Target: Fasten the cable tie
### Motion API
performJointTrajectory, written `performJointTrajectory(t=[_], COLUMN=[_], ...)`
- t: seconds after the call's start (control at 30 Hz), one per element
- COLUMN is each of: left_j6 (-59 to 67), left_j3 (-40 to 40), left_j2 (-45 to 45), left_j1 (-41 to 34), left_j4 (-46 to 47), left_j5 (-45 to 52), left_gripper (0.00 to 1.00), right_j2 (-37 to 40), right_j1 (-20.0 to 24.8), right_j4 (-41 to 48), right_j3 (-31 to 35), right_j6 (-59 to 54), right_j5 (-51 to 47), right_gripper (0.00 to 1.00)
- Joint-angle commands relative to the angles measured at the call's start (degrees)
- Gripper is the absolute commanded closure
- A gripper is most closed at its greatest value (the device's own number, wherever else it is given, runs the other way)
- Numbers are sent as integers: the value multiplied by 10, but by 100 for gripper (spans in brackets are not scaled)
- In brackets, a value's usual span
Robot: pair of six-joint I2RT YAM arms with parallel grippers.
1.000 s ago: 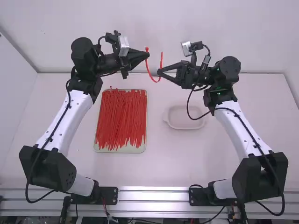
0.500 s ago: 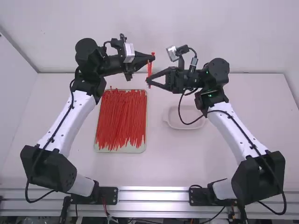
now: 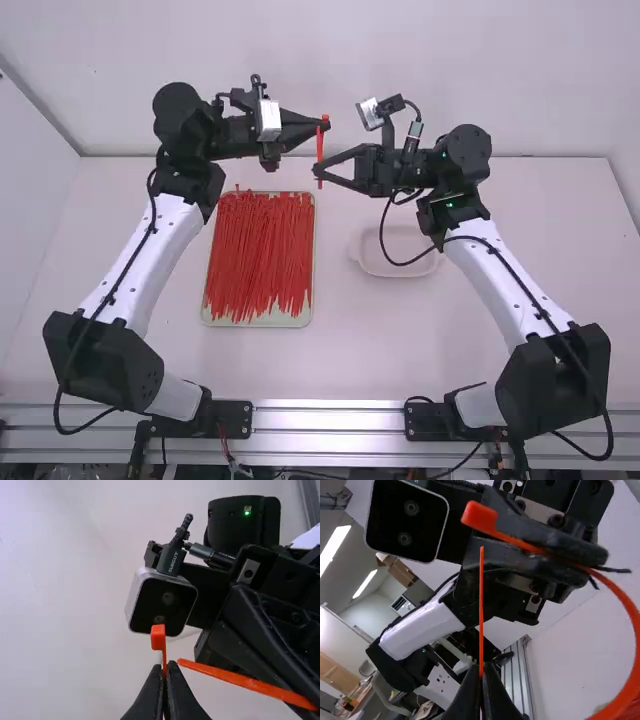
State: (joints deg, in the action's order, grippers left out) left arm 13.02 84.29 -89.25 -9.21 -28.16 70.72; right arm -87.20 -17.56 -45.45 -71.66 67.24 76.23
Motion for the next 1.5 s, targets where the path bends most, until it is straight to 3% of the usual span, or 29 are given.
performJointTrajectory(t=[0.0,1.47], left_j6=[6,33], left_j3=[-3,-3], left_j2=[3,3], left_j1=[7,14], left_j4=[-4,-9], left_j5=[2,38], left_gripper=[98,98], right_j2=[5,5], right_j1=[3,-4], right_j4=[-3,-6], right_j3=[-6,-7], right_j6=[5,5], right_j5=[-10,-34], right_gripper=[100,100])
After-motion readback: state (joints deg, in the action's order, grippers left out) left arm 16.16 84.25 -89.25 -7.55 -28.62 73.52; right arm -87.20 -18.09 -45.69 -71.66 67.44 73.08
